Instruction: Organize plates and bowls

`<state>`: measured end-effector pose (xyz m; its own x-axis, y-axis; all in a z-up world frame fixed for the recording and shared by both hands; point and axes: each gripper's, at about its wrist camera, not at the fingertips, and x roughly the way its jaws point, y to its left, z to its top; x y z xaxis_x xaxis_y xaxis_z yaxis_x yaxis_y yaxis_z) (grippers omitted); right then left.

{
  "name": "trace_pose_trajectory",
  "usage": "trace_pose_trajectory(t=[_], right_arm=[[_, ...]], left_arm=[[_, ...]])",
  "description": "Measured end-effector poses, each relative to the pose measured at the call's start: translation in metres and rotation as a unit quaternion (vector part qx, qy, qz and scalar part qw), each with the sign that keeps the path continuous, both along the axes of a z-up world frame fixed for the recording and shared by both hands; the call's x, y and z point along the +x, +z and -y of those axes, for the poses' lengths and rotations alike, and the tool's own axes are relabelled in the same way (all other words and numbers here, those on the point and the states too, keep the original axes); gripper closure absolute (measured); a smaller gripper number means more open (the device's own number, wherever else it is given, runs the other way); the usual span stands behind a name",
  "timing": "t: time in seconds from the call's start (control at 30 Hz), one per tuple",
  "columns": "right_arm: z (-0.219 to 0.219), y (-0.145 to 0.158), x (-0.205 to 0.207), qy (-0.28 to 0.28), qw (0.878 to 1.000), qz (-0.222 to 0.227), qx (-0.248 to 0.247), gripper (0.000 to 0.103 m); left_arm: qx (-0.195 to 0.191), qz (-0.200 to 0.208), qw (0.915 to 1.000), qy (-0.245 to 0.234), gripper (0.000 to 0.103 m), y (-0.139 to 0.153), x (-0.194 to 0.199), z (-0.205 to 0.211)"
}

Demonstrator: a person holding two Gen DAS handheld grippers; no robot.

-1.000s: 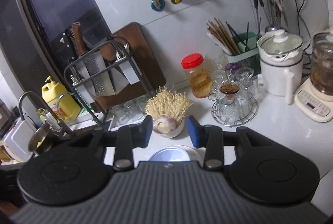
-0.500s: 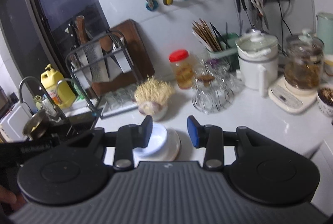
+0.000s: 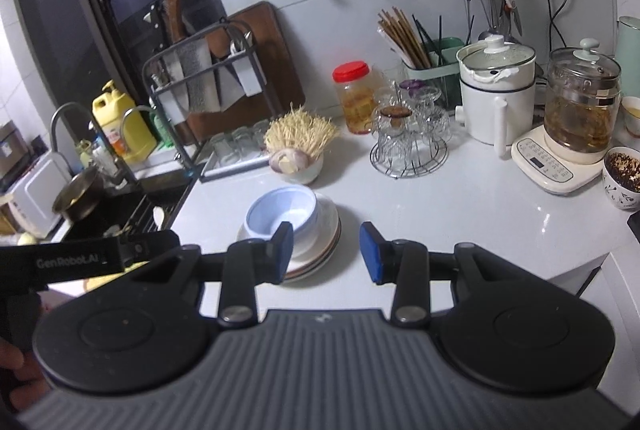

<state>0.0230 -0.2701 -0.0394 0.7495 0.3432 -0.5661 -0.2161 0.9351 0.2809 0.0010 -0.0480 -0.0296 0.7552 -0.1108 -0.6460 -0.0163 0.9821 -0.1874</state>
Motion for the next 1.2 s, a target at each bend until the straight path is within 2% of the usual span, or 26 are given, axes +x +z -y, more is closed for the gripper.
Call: trace_pose_trajectory(t=[0.07, 0.2, 0.27, 0.37, 0.4, 0.43, 0.6, 0.73, 0.83, 1.2], right_arm=[[0.001, -0.001, -0.001, 0.003, 1.0, -0.005, -0.001, 0.062], [0.004, -0.003, -0.002, 0.004, 1.0, -0.009, 0.0, 0.062], [0.006, -0.004, -0.002, 0.003, 1.0, -0.011, 0.001, 0.062], [0.008, -0.005, -0.001, 0.0, 1.0, -0.014, -0.001, 0.062], [0.01, -0.005, 0.0, -0.001, 1.0, -0.015, -0.001, 0.059], [0.011, -0.006, 0.002, 0.0, 1.0, -0.017, 0.002, 0.051], [0.012, -0.003, 0.006, -0.004, 1.0, -0.012, -0.012, 0.024], [0.014, -0.002, 0.01, -0.006, 1.0, -0.014, -0.025, 0.021], [0.014, -0.002, 0.013, -0.006, 1.0, -0.011, -0.028, 0.013], [0.009, -0.003, 0.022, 0.003, 0.999, -0.015, -0.04, 0.013]], left_arm=[[0.008, -0.004, 0.9999, 0.007, 0.032, -0.002, -0.004, 0.002], [0.014, -0.013, 0.9997, 0.015, 0.026, -0.003, -0.006, 0.006], [0.025, -0.011, 0.9994, 0.021, 0.018, -0.001, -0.007, 0.009], [0.03, -0.008, 0.9991, 0.028, 0.011, 0.0, -0.008, 0.01], [0.032, -0.009, 0.999, 0.031, 0.01, 0.0, -0.008, 0.01], [0.031, -0.012, 0.9989, 0.034, 0.008, 0.0, -0.006, 0.01], [0.034, -0.017, 0.9981, 0.05, 0.005, 0.0, 0.0, 0.009], [0.044, -0.018, 0.9972, 0.058, 0.004, 0.0, 0.004, 0.009], [0.046, -0.018, 0.9968, 0.062, 0.004, 0.0, 0.006, 0.008], [0.046, -0.028, 0.9959, 0.072, 0.003, -0.005, 0.012, 0.003]])
